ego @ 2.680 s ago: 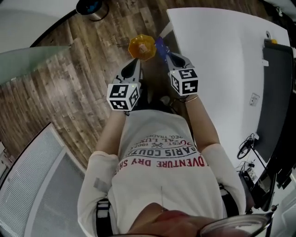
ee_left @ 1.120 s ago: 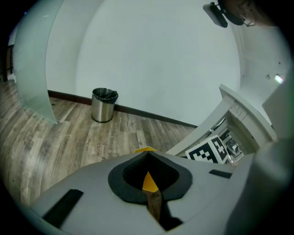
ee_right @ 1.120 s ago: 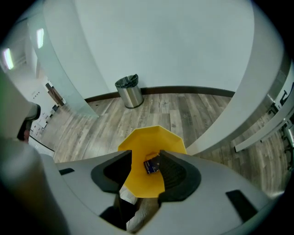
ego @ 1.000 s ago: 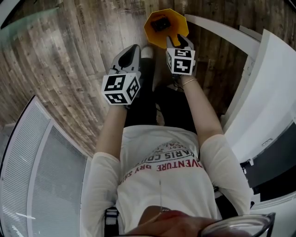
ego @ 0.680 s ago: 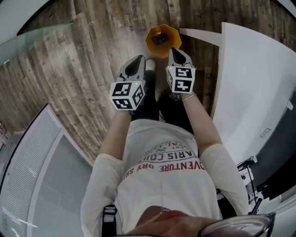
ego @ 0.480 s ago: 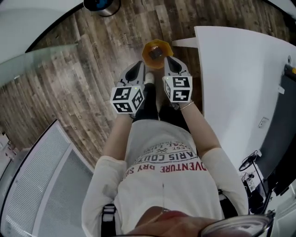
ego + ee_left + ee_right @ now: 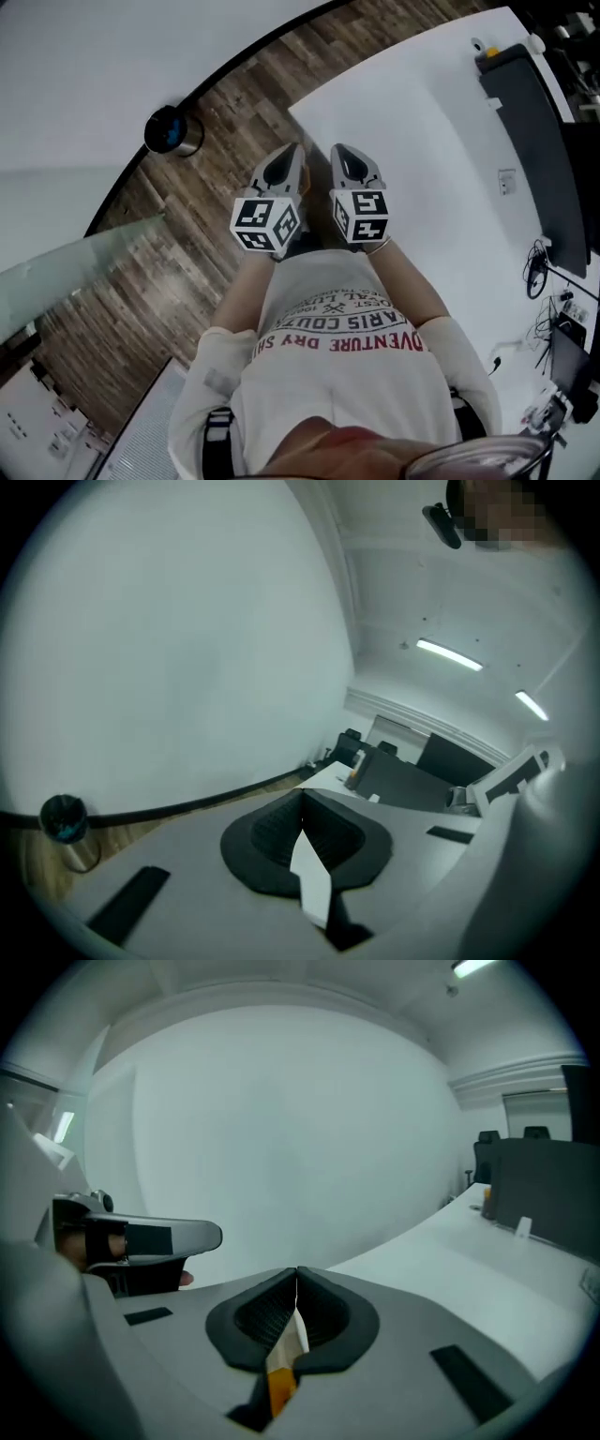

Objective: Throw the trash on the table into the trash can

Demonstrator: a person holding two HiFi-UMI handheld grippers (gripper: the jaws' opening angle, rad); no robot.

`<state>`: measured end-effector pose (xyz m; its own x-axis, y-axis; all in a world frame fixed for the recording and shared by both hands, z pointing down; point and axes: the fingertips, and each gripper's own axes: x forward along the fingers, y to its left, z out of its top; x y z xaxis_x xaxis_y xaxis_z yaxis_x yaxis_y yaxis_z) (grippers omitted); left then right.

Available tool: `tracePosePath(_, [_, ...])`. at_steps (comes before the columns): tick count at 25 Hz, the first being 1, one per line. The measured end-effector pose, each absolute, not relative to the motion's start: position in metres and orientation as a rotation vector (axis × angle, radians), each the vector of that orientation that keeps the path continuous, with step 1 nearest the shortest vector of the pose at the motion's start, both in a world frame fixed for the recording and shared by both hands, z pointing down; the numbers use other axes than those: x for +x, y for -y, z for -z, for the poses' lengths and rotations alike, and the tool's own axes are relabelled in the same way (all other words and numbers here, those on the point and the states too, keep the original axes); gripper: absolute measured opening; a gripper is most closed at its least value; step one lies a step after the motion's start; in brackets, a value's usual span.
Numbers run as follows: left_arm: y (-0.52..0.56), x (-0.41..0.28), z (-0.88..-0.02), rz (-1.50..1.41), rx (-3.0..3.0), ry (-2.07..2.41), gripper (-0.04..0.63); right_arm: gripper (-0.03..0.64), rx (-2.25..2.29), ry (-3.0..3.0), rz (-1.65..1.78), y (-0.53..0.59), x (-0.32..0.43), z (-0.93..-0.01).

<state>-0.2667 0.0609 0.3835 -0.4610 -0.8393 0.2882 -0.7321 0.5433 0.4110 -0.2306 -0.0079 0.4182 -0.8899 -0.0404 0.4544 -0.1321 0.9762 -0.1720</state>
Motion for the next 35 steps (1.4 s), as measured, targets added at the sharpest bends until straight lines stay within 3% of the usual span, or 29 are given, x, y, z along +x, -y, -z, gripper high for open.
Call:
tracePosePath(6, [0.059, -0.203, -0.348, 0.21, 1.7, 2.127, 0.023, 0.027, 0.542, 2.728, -0.28, 0.12, -0.15, -0.368])
tracePosePath(12, [0.155, -0.099, -0.324, 0.115, 1.989, 1.942, 0.023, 0.026, 0.894, 2.712, -0.298, 0.215, -0.018, -0.34])
tracePosePath(23, [0.247, 0.101, -0.311, 0.012, 2.308, 1.64, 0.023, 0.026, 1.366, 2.599, -0.367, 0.281, 0.218, -0.336])
tracePosePath(35, [0.272, 0.206, -0.31, -0.023, 2.398, 1.535, 0.022, 0.026, 1.468, 2.573, -0.36, 0.302, 0.317, -0.336])
